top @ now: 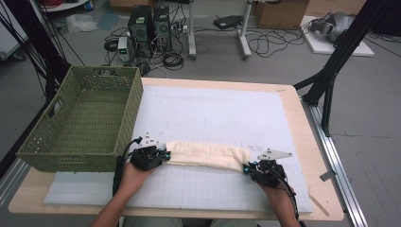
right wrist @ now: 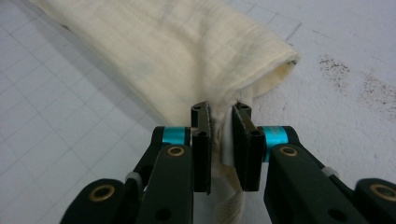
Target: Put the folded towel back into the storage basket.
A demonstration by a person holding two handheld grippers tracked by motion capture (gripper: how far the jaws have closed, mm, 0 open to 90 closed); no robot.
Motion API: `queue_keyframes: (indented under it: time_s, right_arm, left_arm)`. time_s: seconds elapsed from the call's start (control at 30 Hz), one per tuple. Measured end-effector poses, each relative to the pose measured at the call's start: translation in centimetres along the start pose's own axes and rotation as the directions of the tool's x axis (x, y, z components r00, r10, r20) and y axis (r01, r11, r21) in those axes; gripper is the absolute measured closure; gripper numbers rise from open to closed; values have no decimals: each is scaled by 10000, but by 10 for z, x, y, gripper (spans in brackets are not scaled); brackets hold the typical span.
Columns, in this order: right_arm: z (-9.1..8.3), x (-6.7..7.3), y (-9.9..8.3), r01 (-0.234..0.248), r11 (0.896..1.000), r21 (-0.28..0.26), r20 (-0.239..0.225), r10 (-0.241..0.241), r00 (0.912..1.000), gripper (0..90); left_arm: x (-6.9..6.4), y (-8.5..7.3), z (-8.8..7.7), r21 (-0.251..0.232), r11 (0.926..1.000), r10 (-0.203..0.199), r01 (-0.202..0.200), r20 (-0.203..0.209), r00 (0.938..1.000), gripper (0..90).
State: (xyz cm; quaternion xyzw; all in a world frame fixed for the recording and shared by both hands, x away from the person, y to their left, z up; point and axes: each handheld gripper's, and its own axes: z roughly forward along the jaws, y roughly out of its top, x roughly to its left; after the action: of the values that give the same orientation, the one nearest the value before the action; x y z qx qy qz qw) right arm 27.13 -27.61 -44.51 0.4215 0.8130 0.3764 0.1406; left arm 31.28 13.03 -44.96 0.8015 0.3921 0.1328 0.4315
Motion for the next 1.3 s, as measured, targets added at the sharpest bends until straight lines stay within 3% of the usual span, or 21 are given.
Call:
queue_keyframes:
  time_s: [0.17, 0.37, 0.57, 0.8, 1.1, 1.3]
  right_arm:
    - [-2, 1, 4, 278, 9996, 107, 273, -281, 9992, 800]
    - [-8, -4, 6, 115, 9998, -142, 367, -110, 9993, 801]
    - [-15, -7, 9, -62, 9989, -464, 462, 84, 9989, 800]
    - [-25, -4, 16, 53, 9970, -777, 586, -8, 9983, 800]
    - [-40, -8, 27, 193, 9932, -1152, 768, -105, 9970, 800]
    - [-45, -7, 50, 448, 9885, -1445, 788, -337, 9963, 800]
  left_arm:
    - [-1, 9, -13, -811, 9964, 229, -233, -60, 9997, 831]
    - [-5, 11, -14, -841, 9958, 360, -355, 45, 9993, 833]
    - [-7, 17, -20, -1188, 9920, 433, -420, 83, 9990, 834]
    - [-9, 27, -32, -1638, 9854, 480, -464, 57, 9988, 834]
    - [-19, 46, -49, -2129, 9733, 879, -862, -18, 9961, 835]
    - [-16, 57, -66, -2232, 9692, 1012, -1040, -239, 9946, 835]
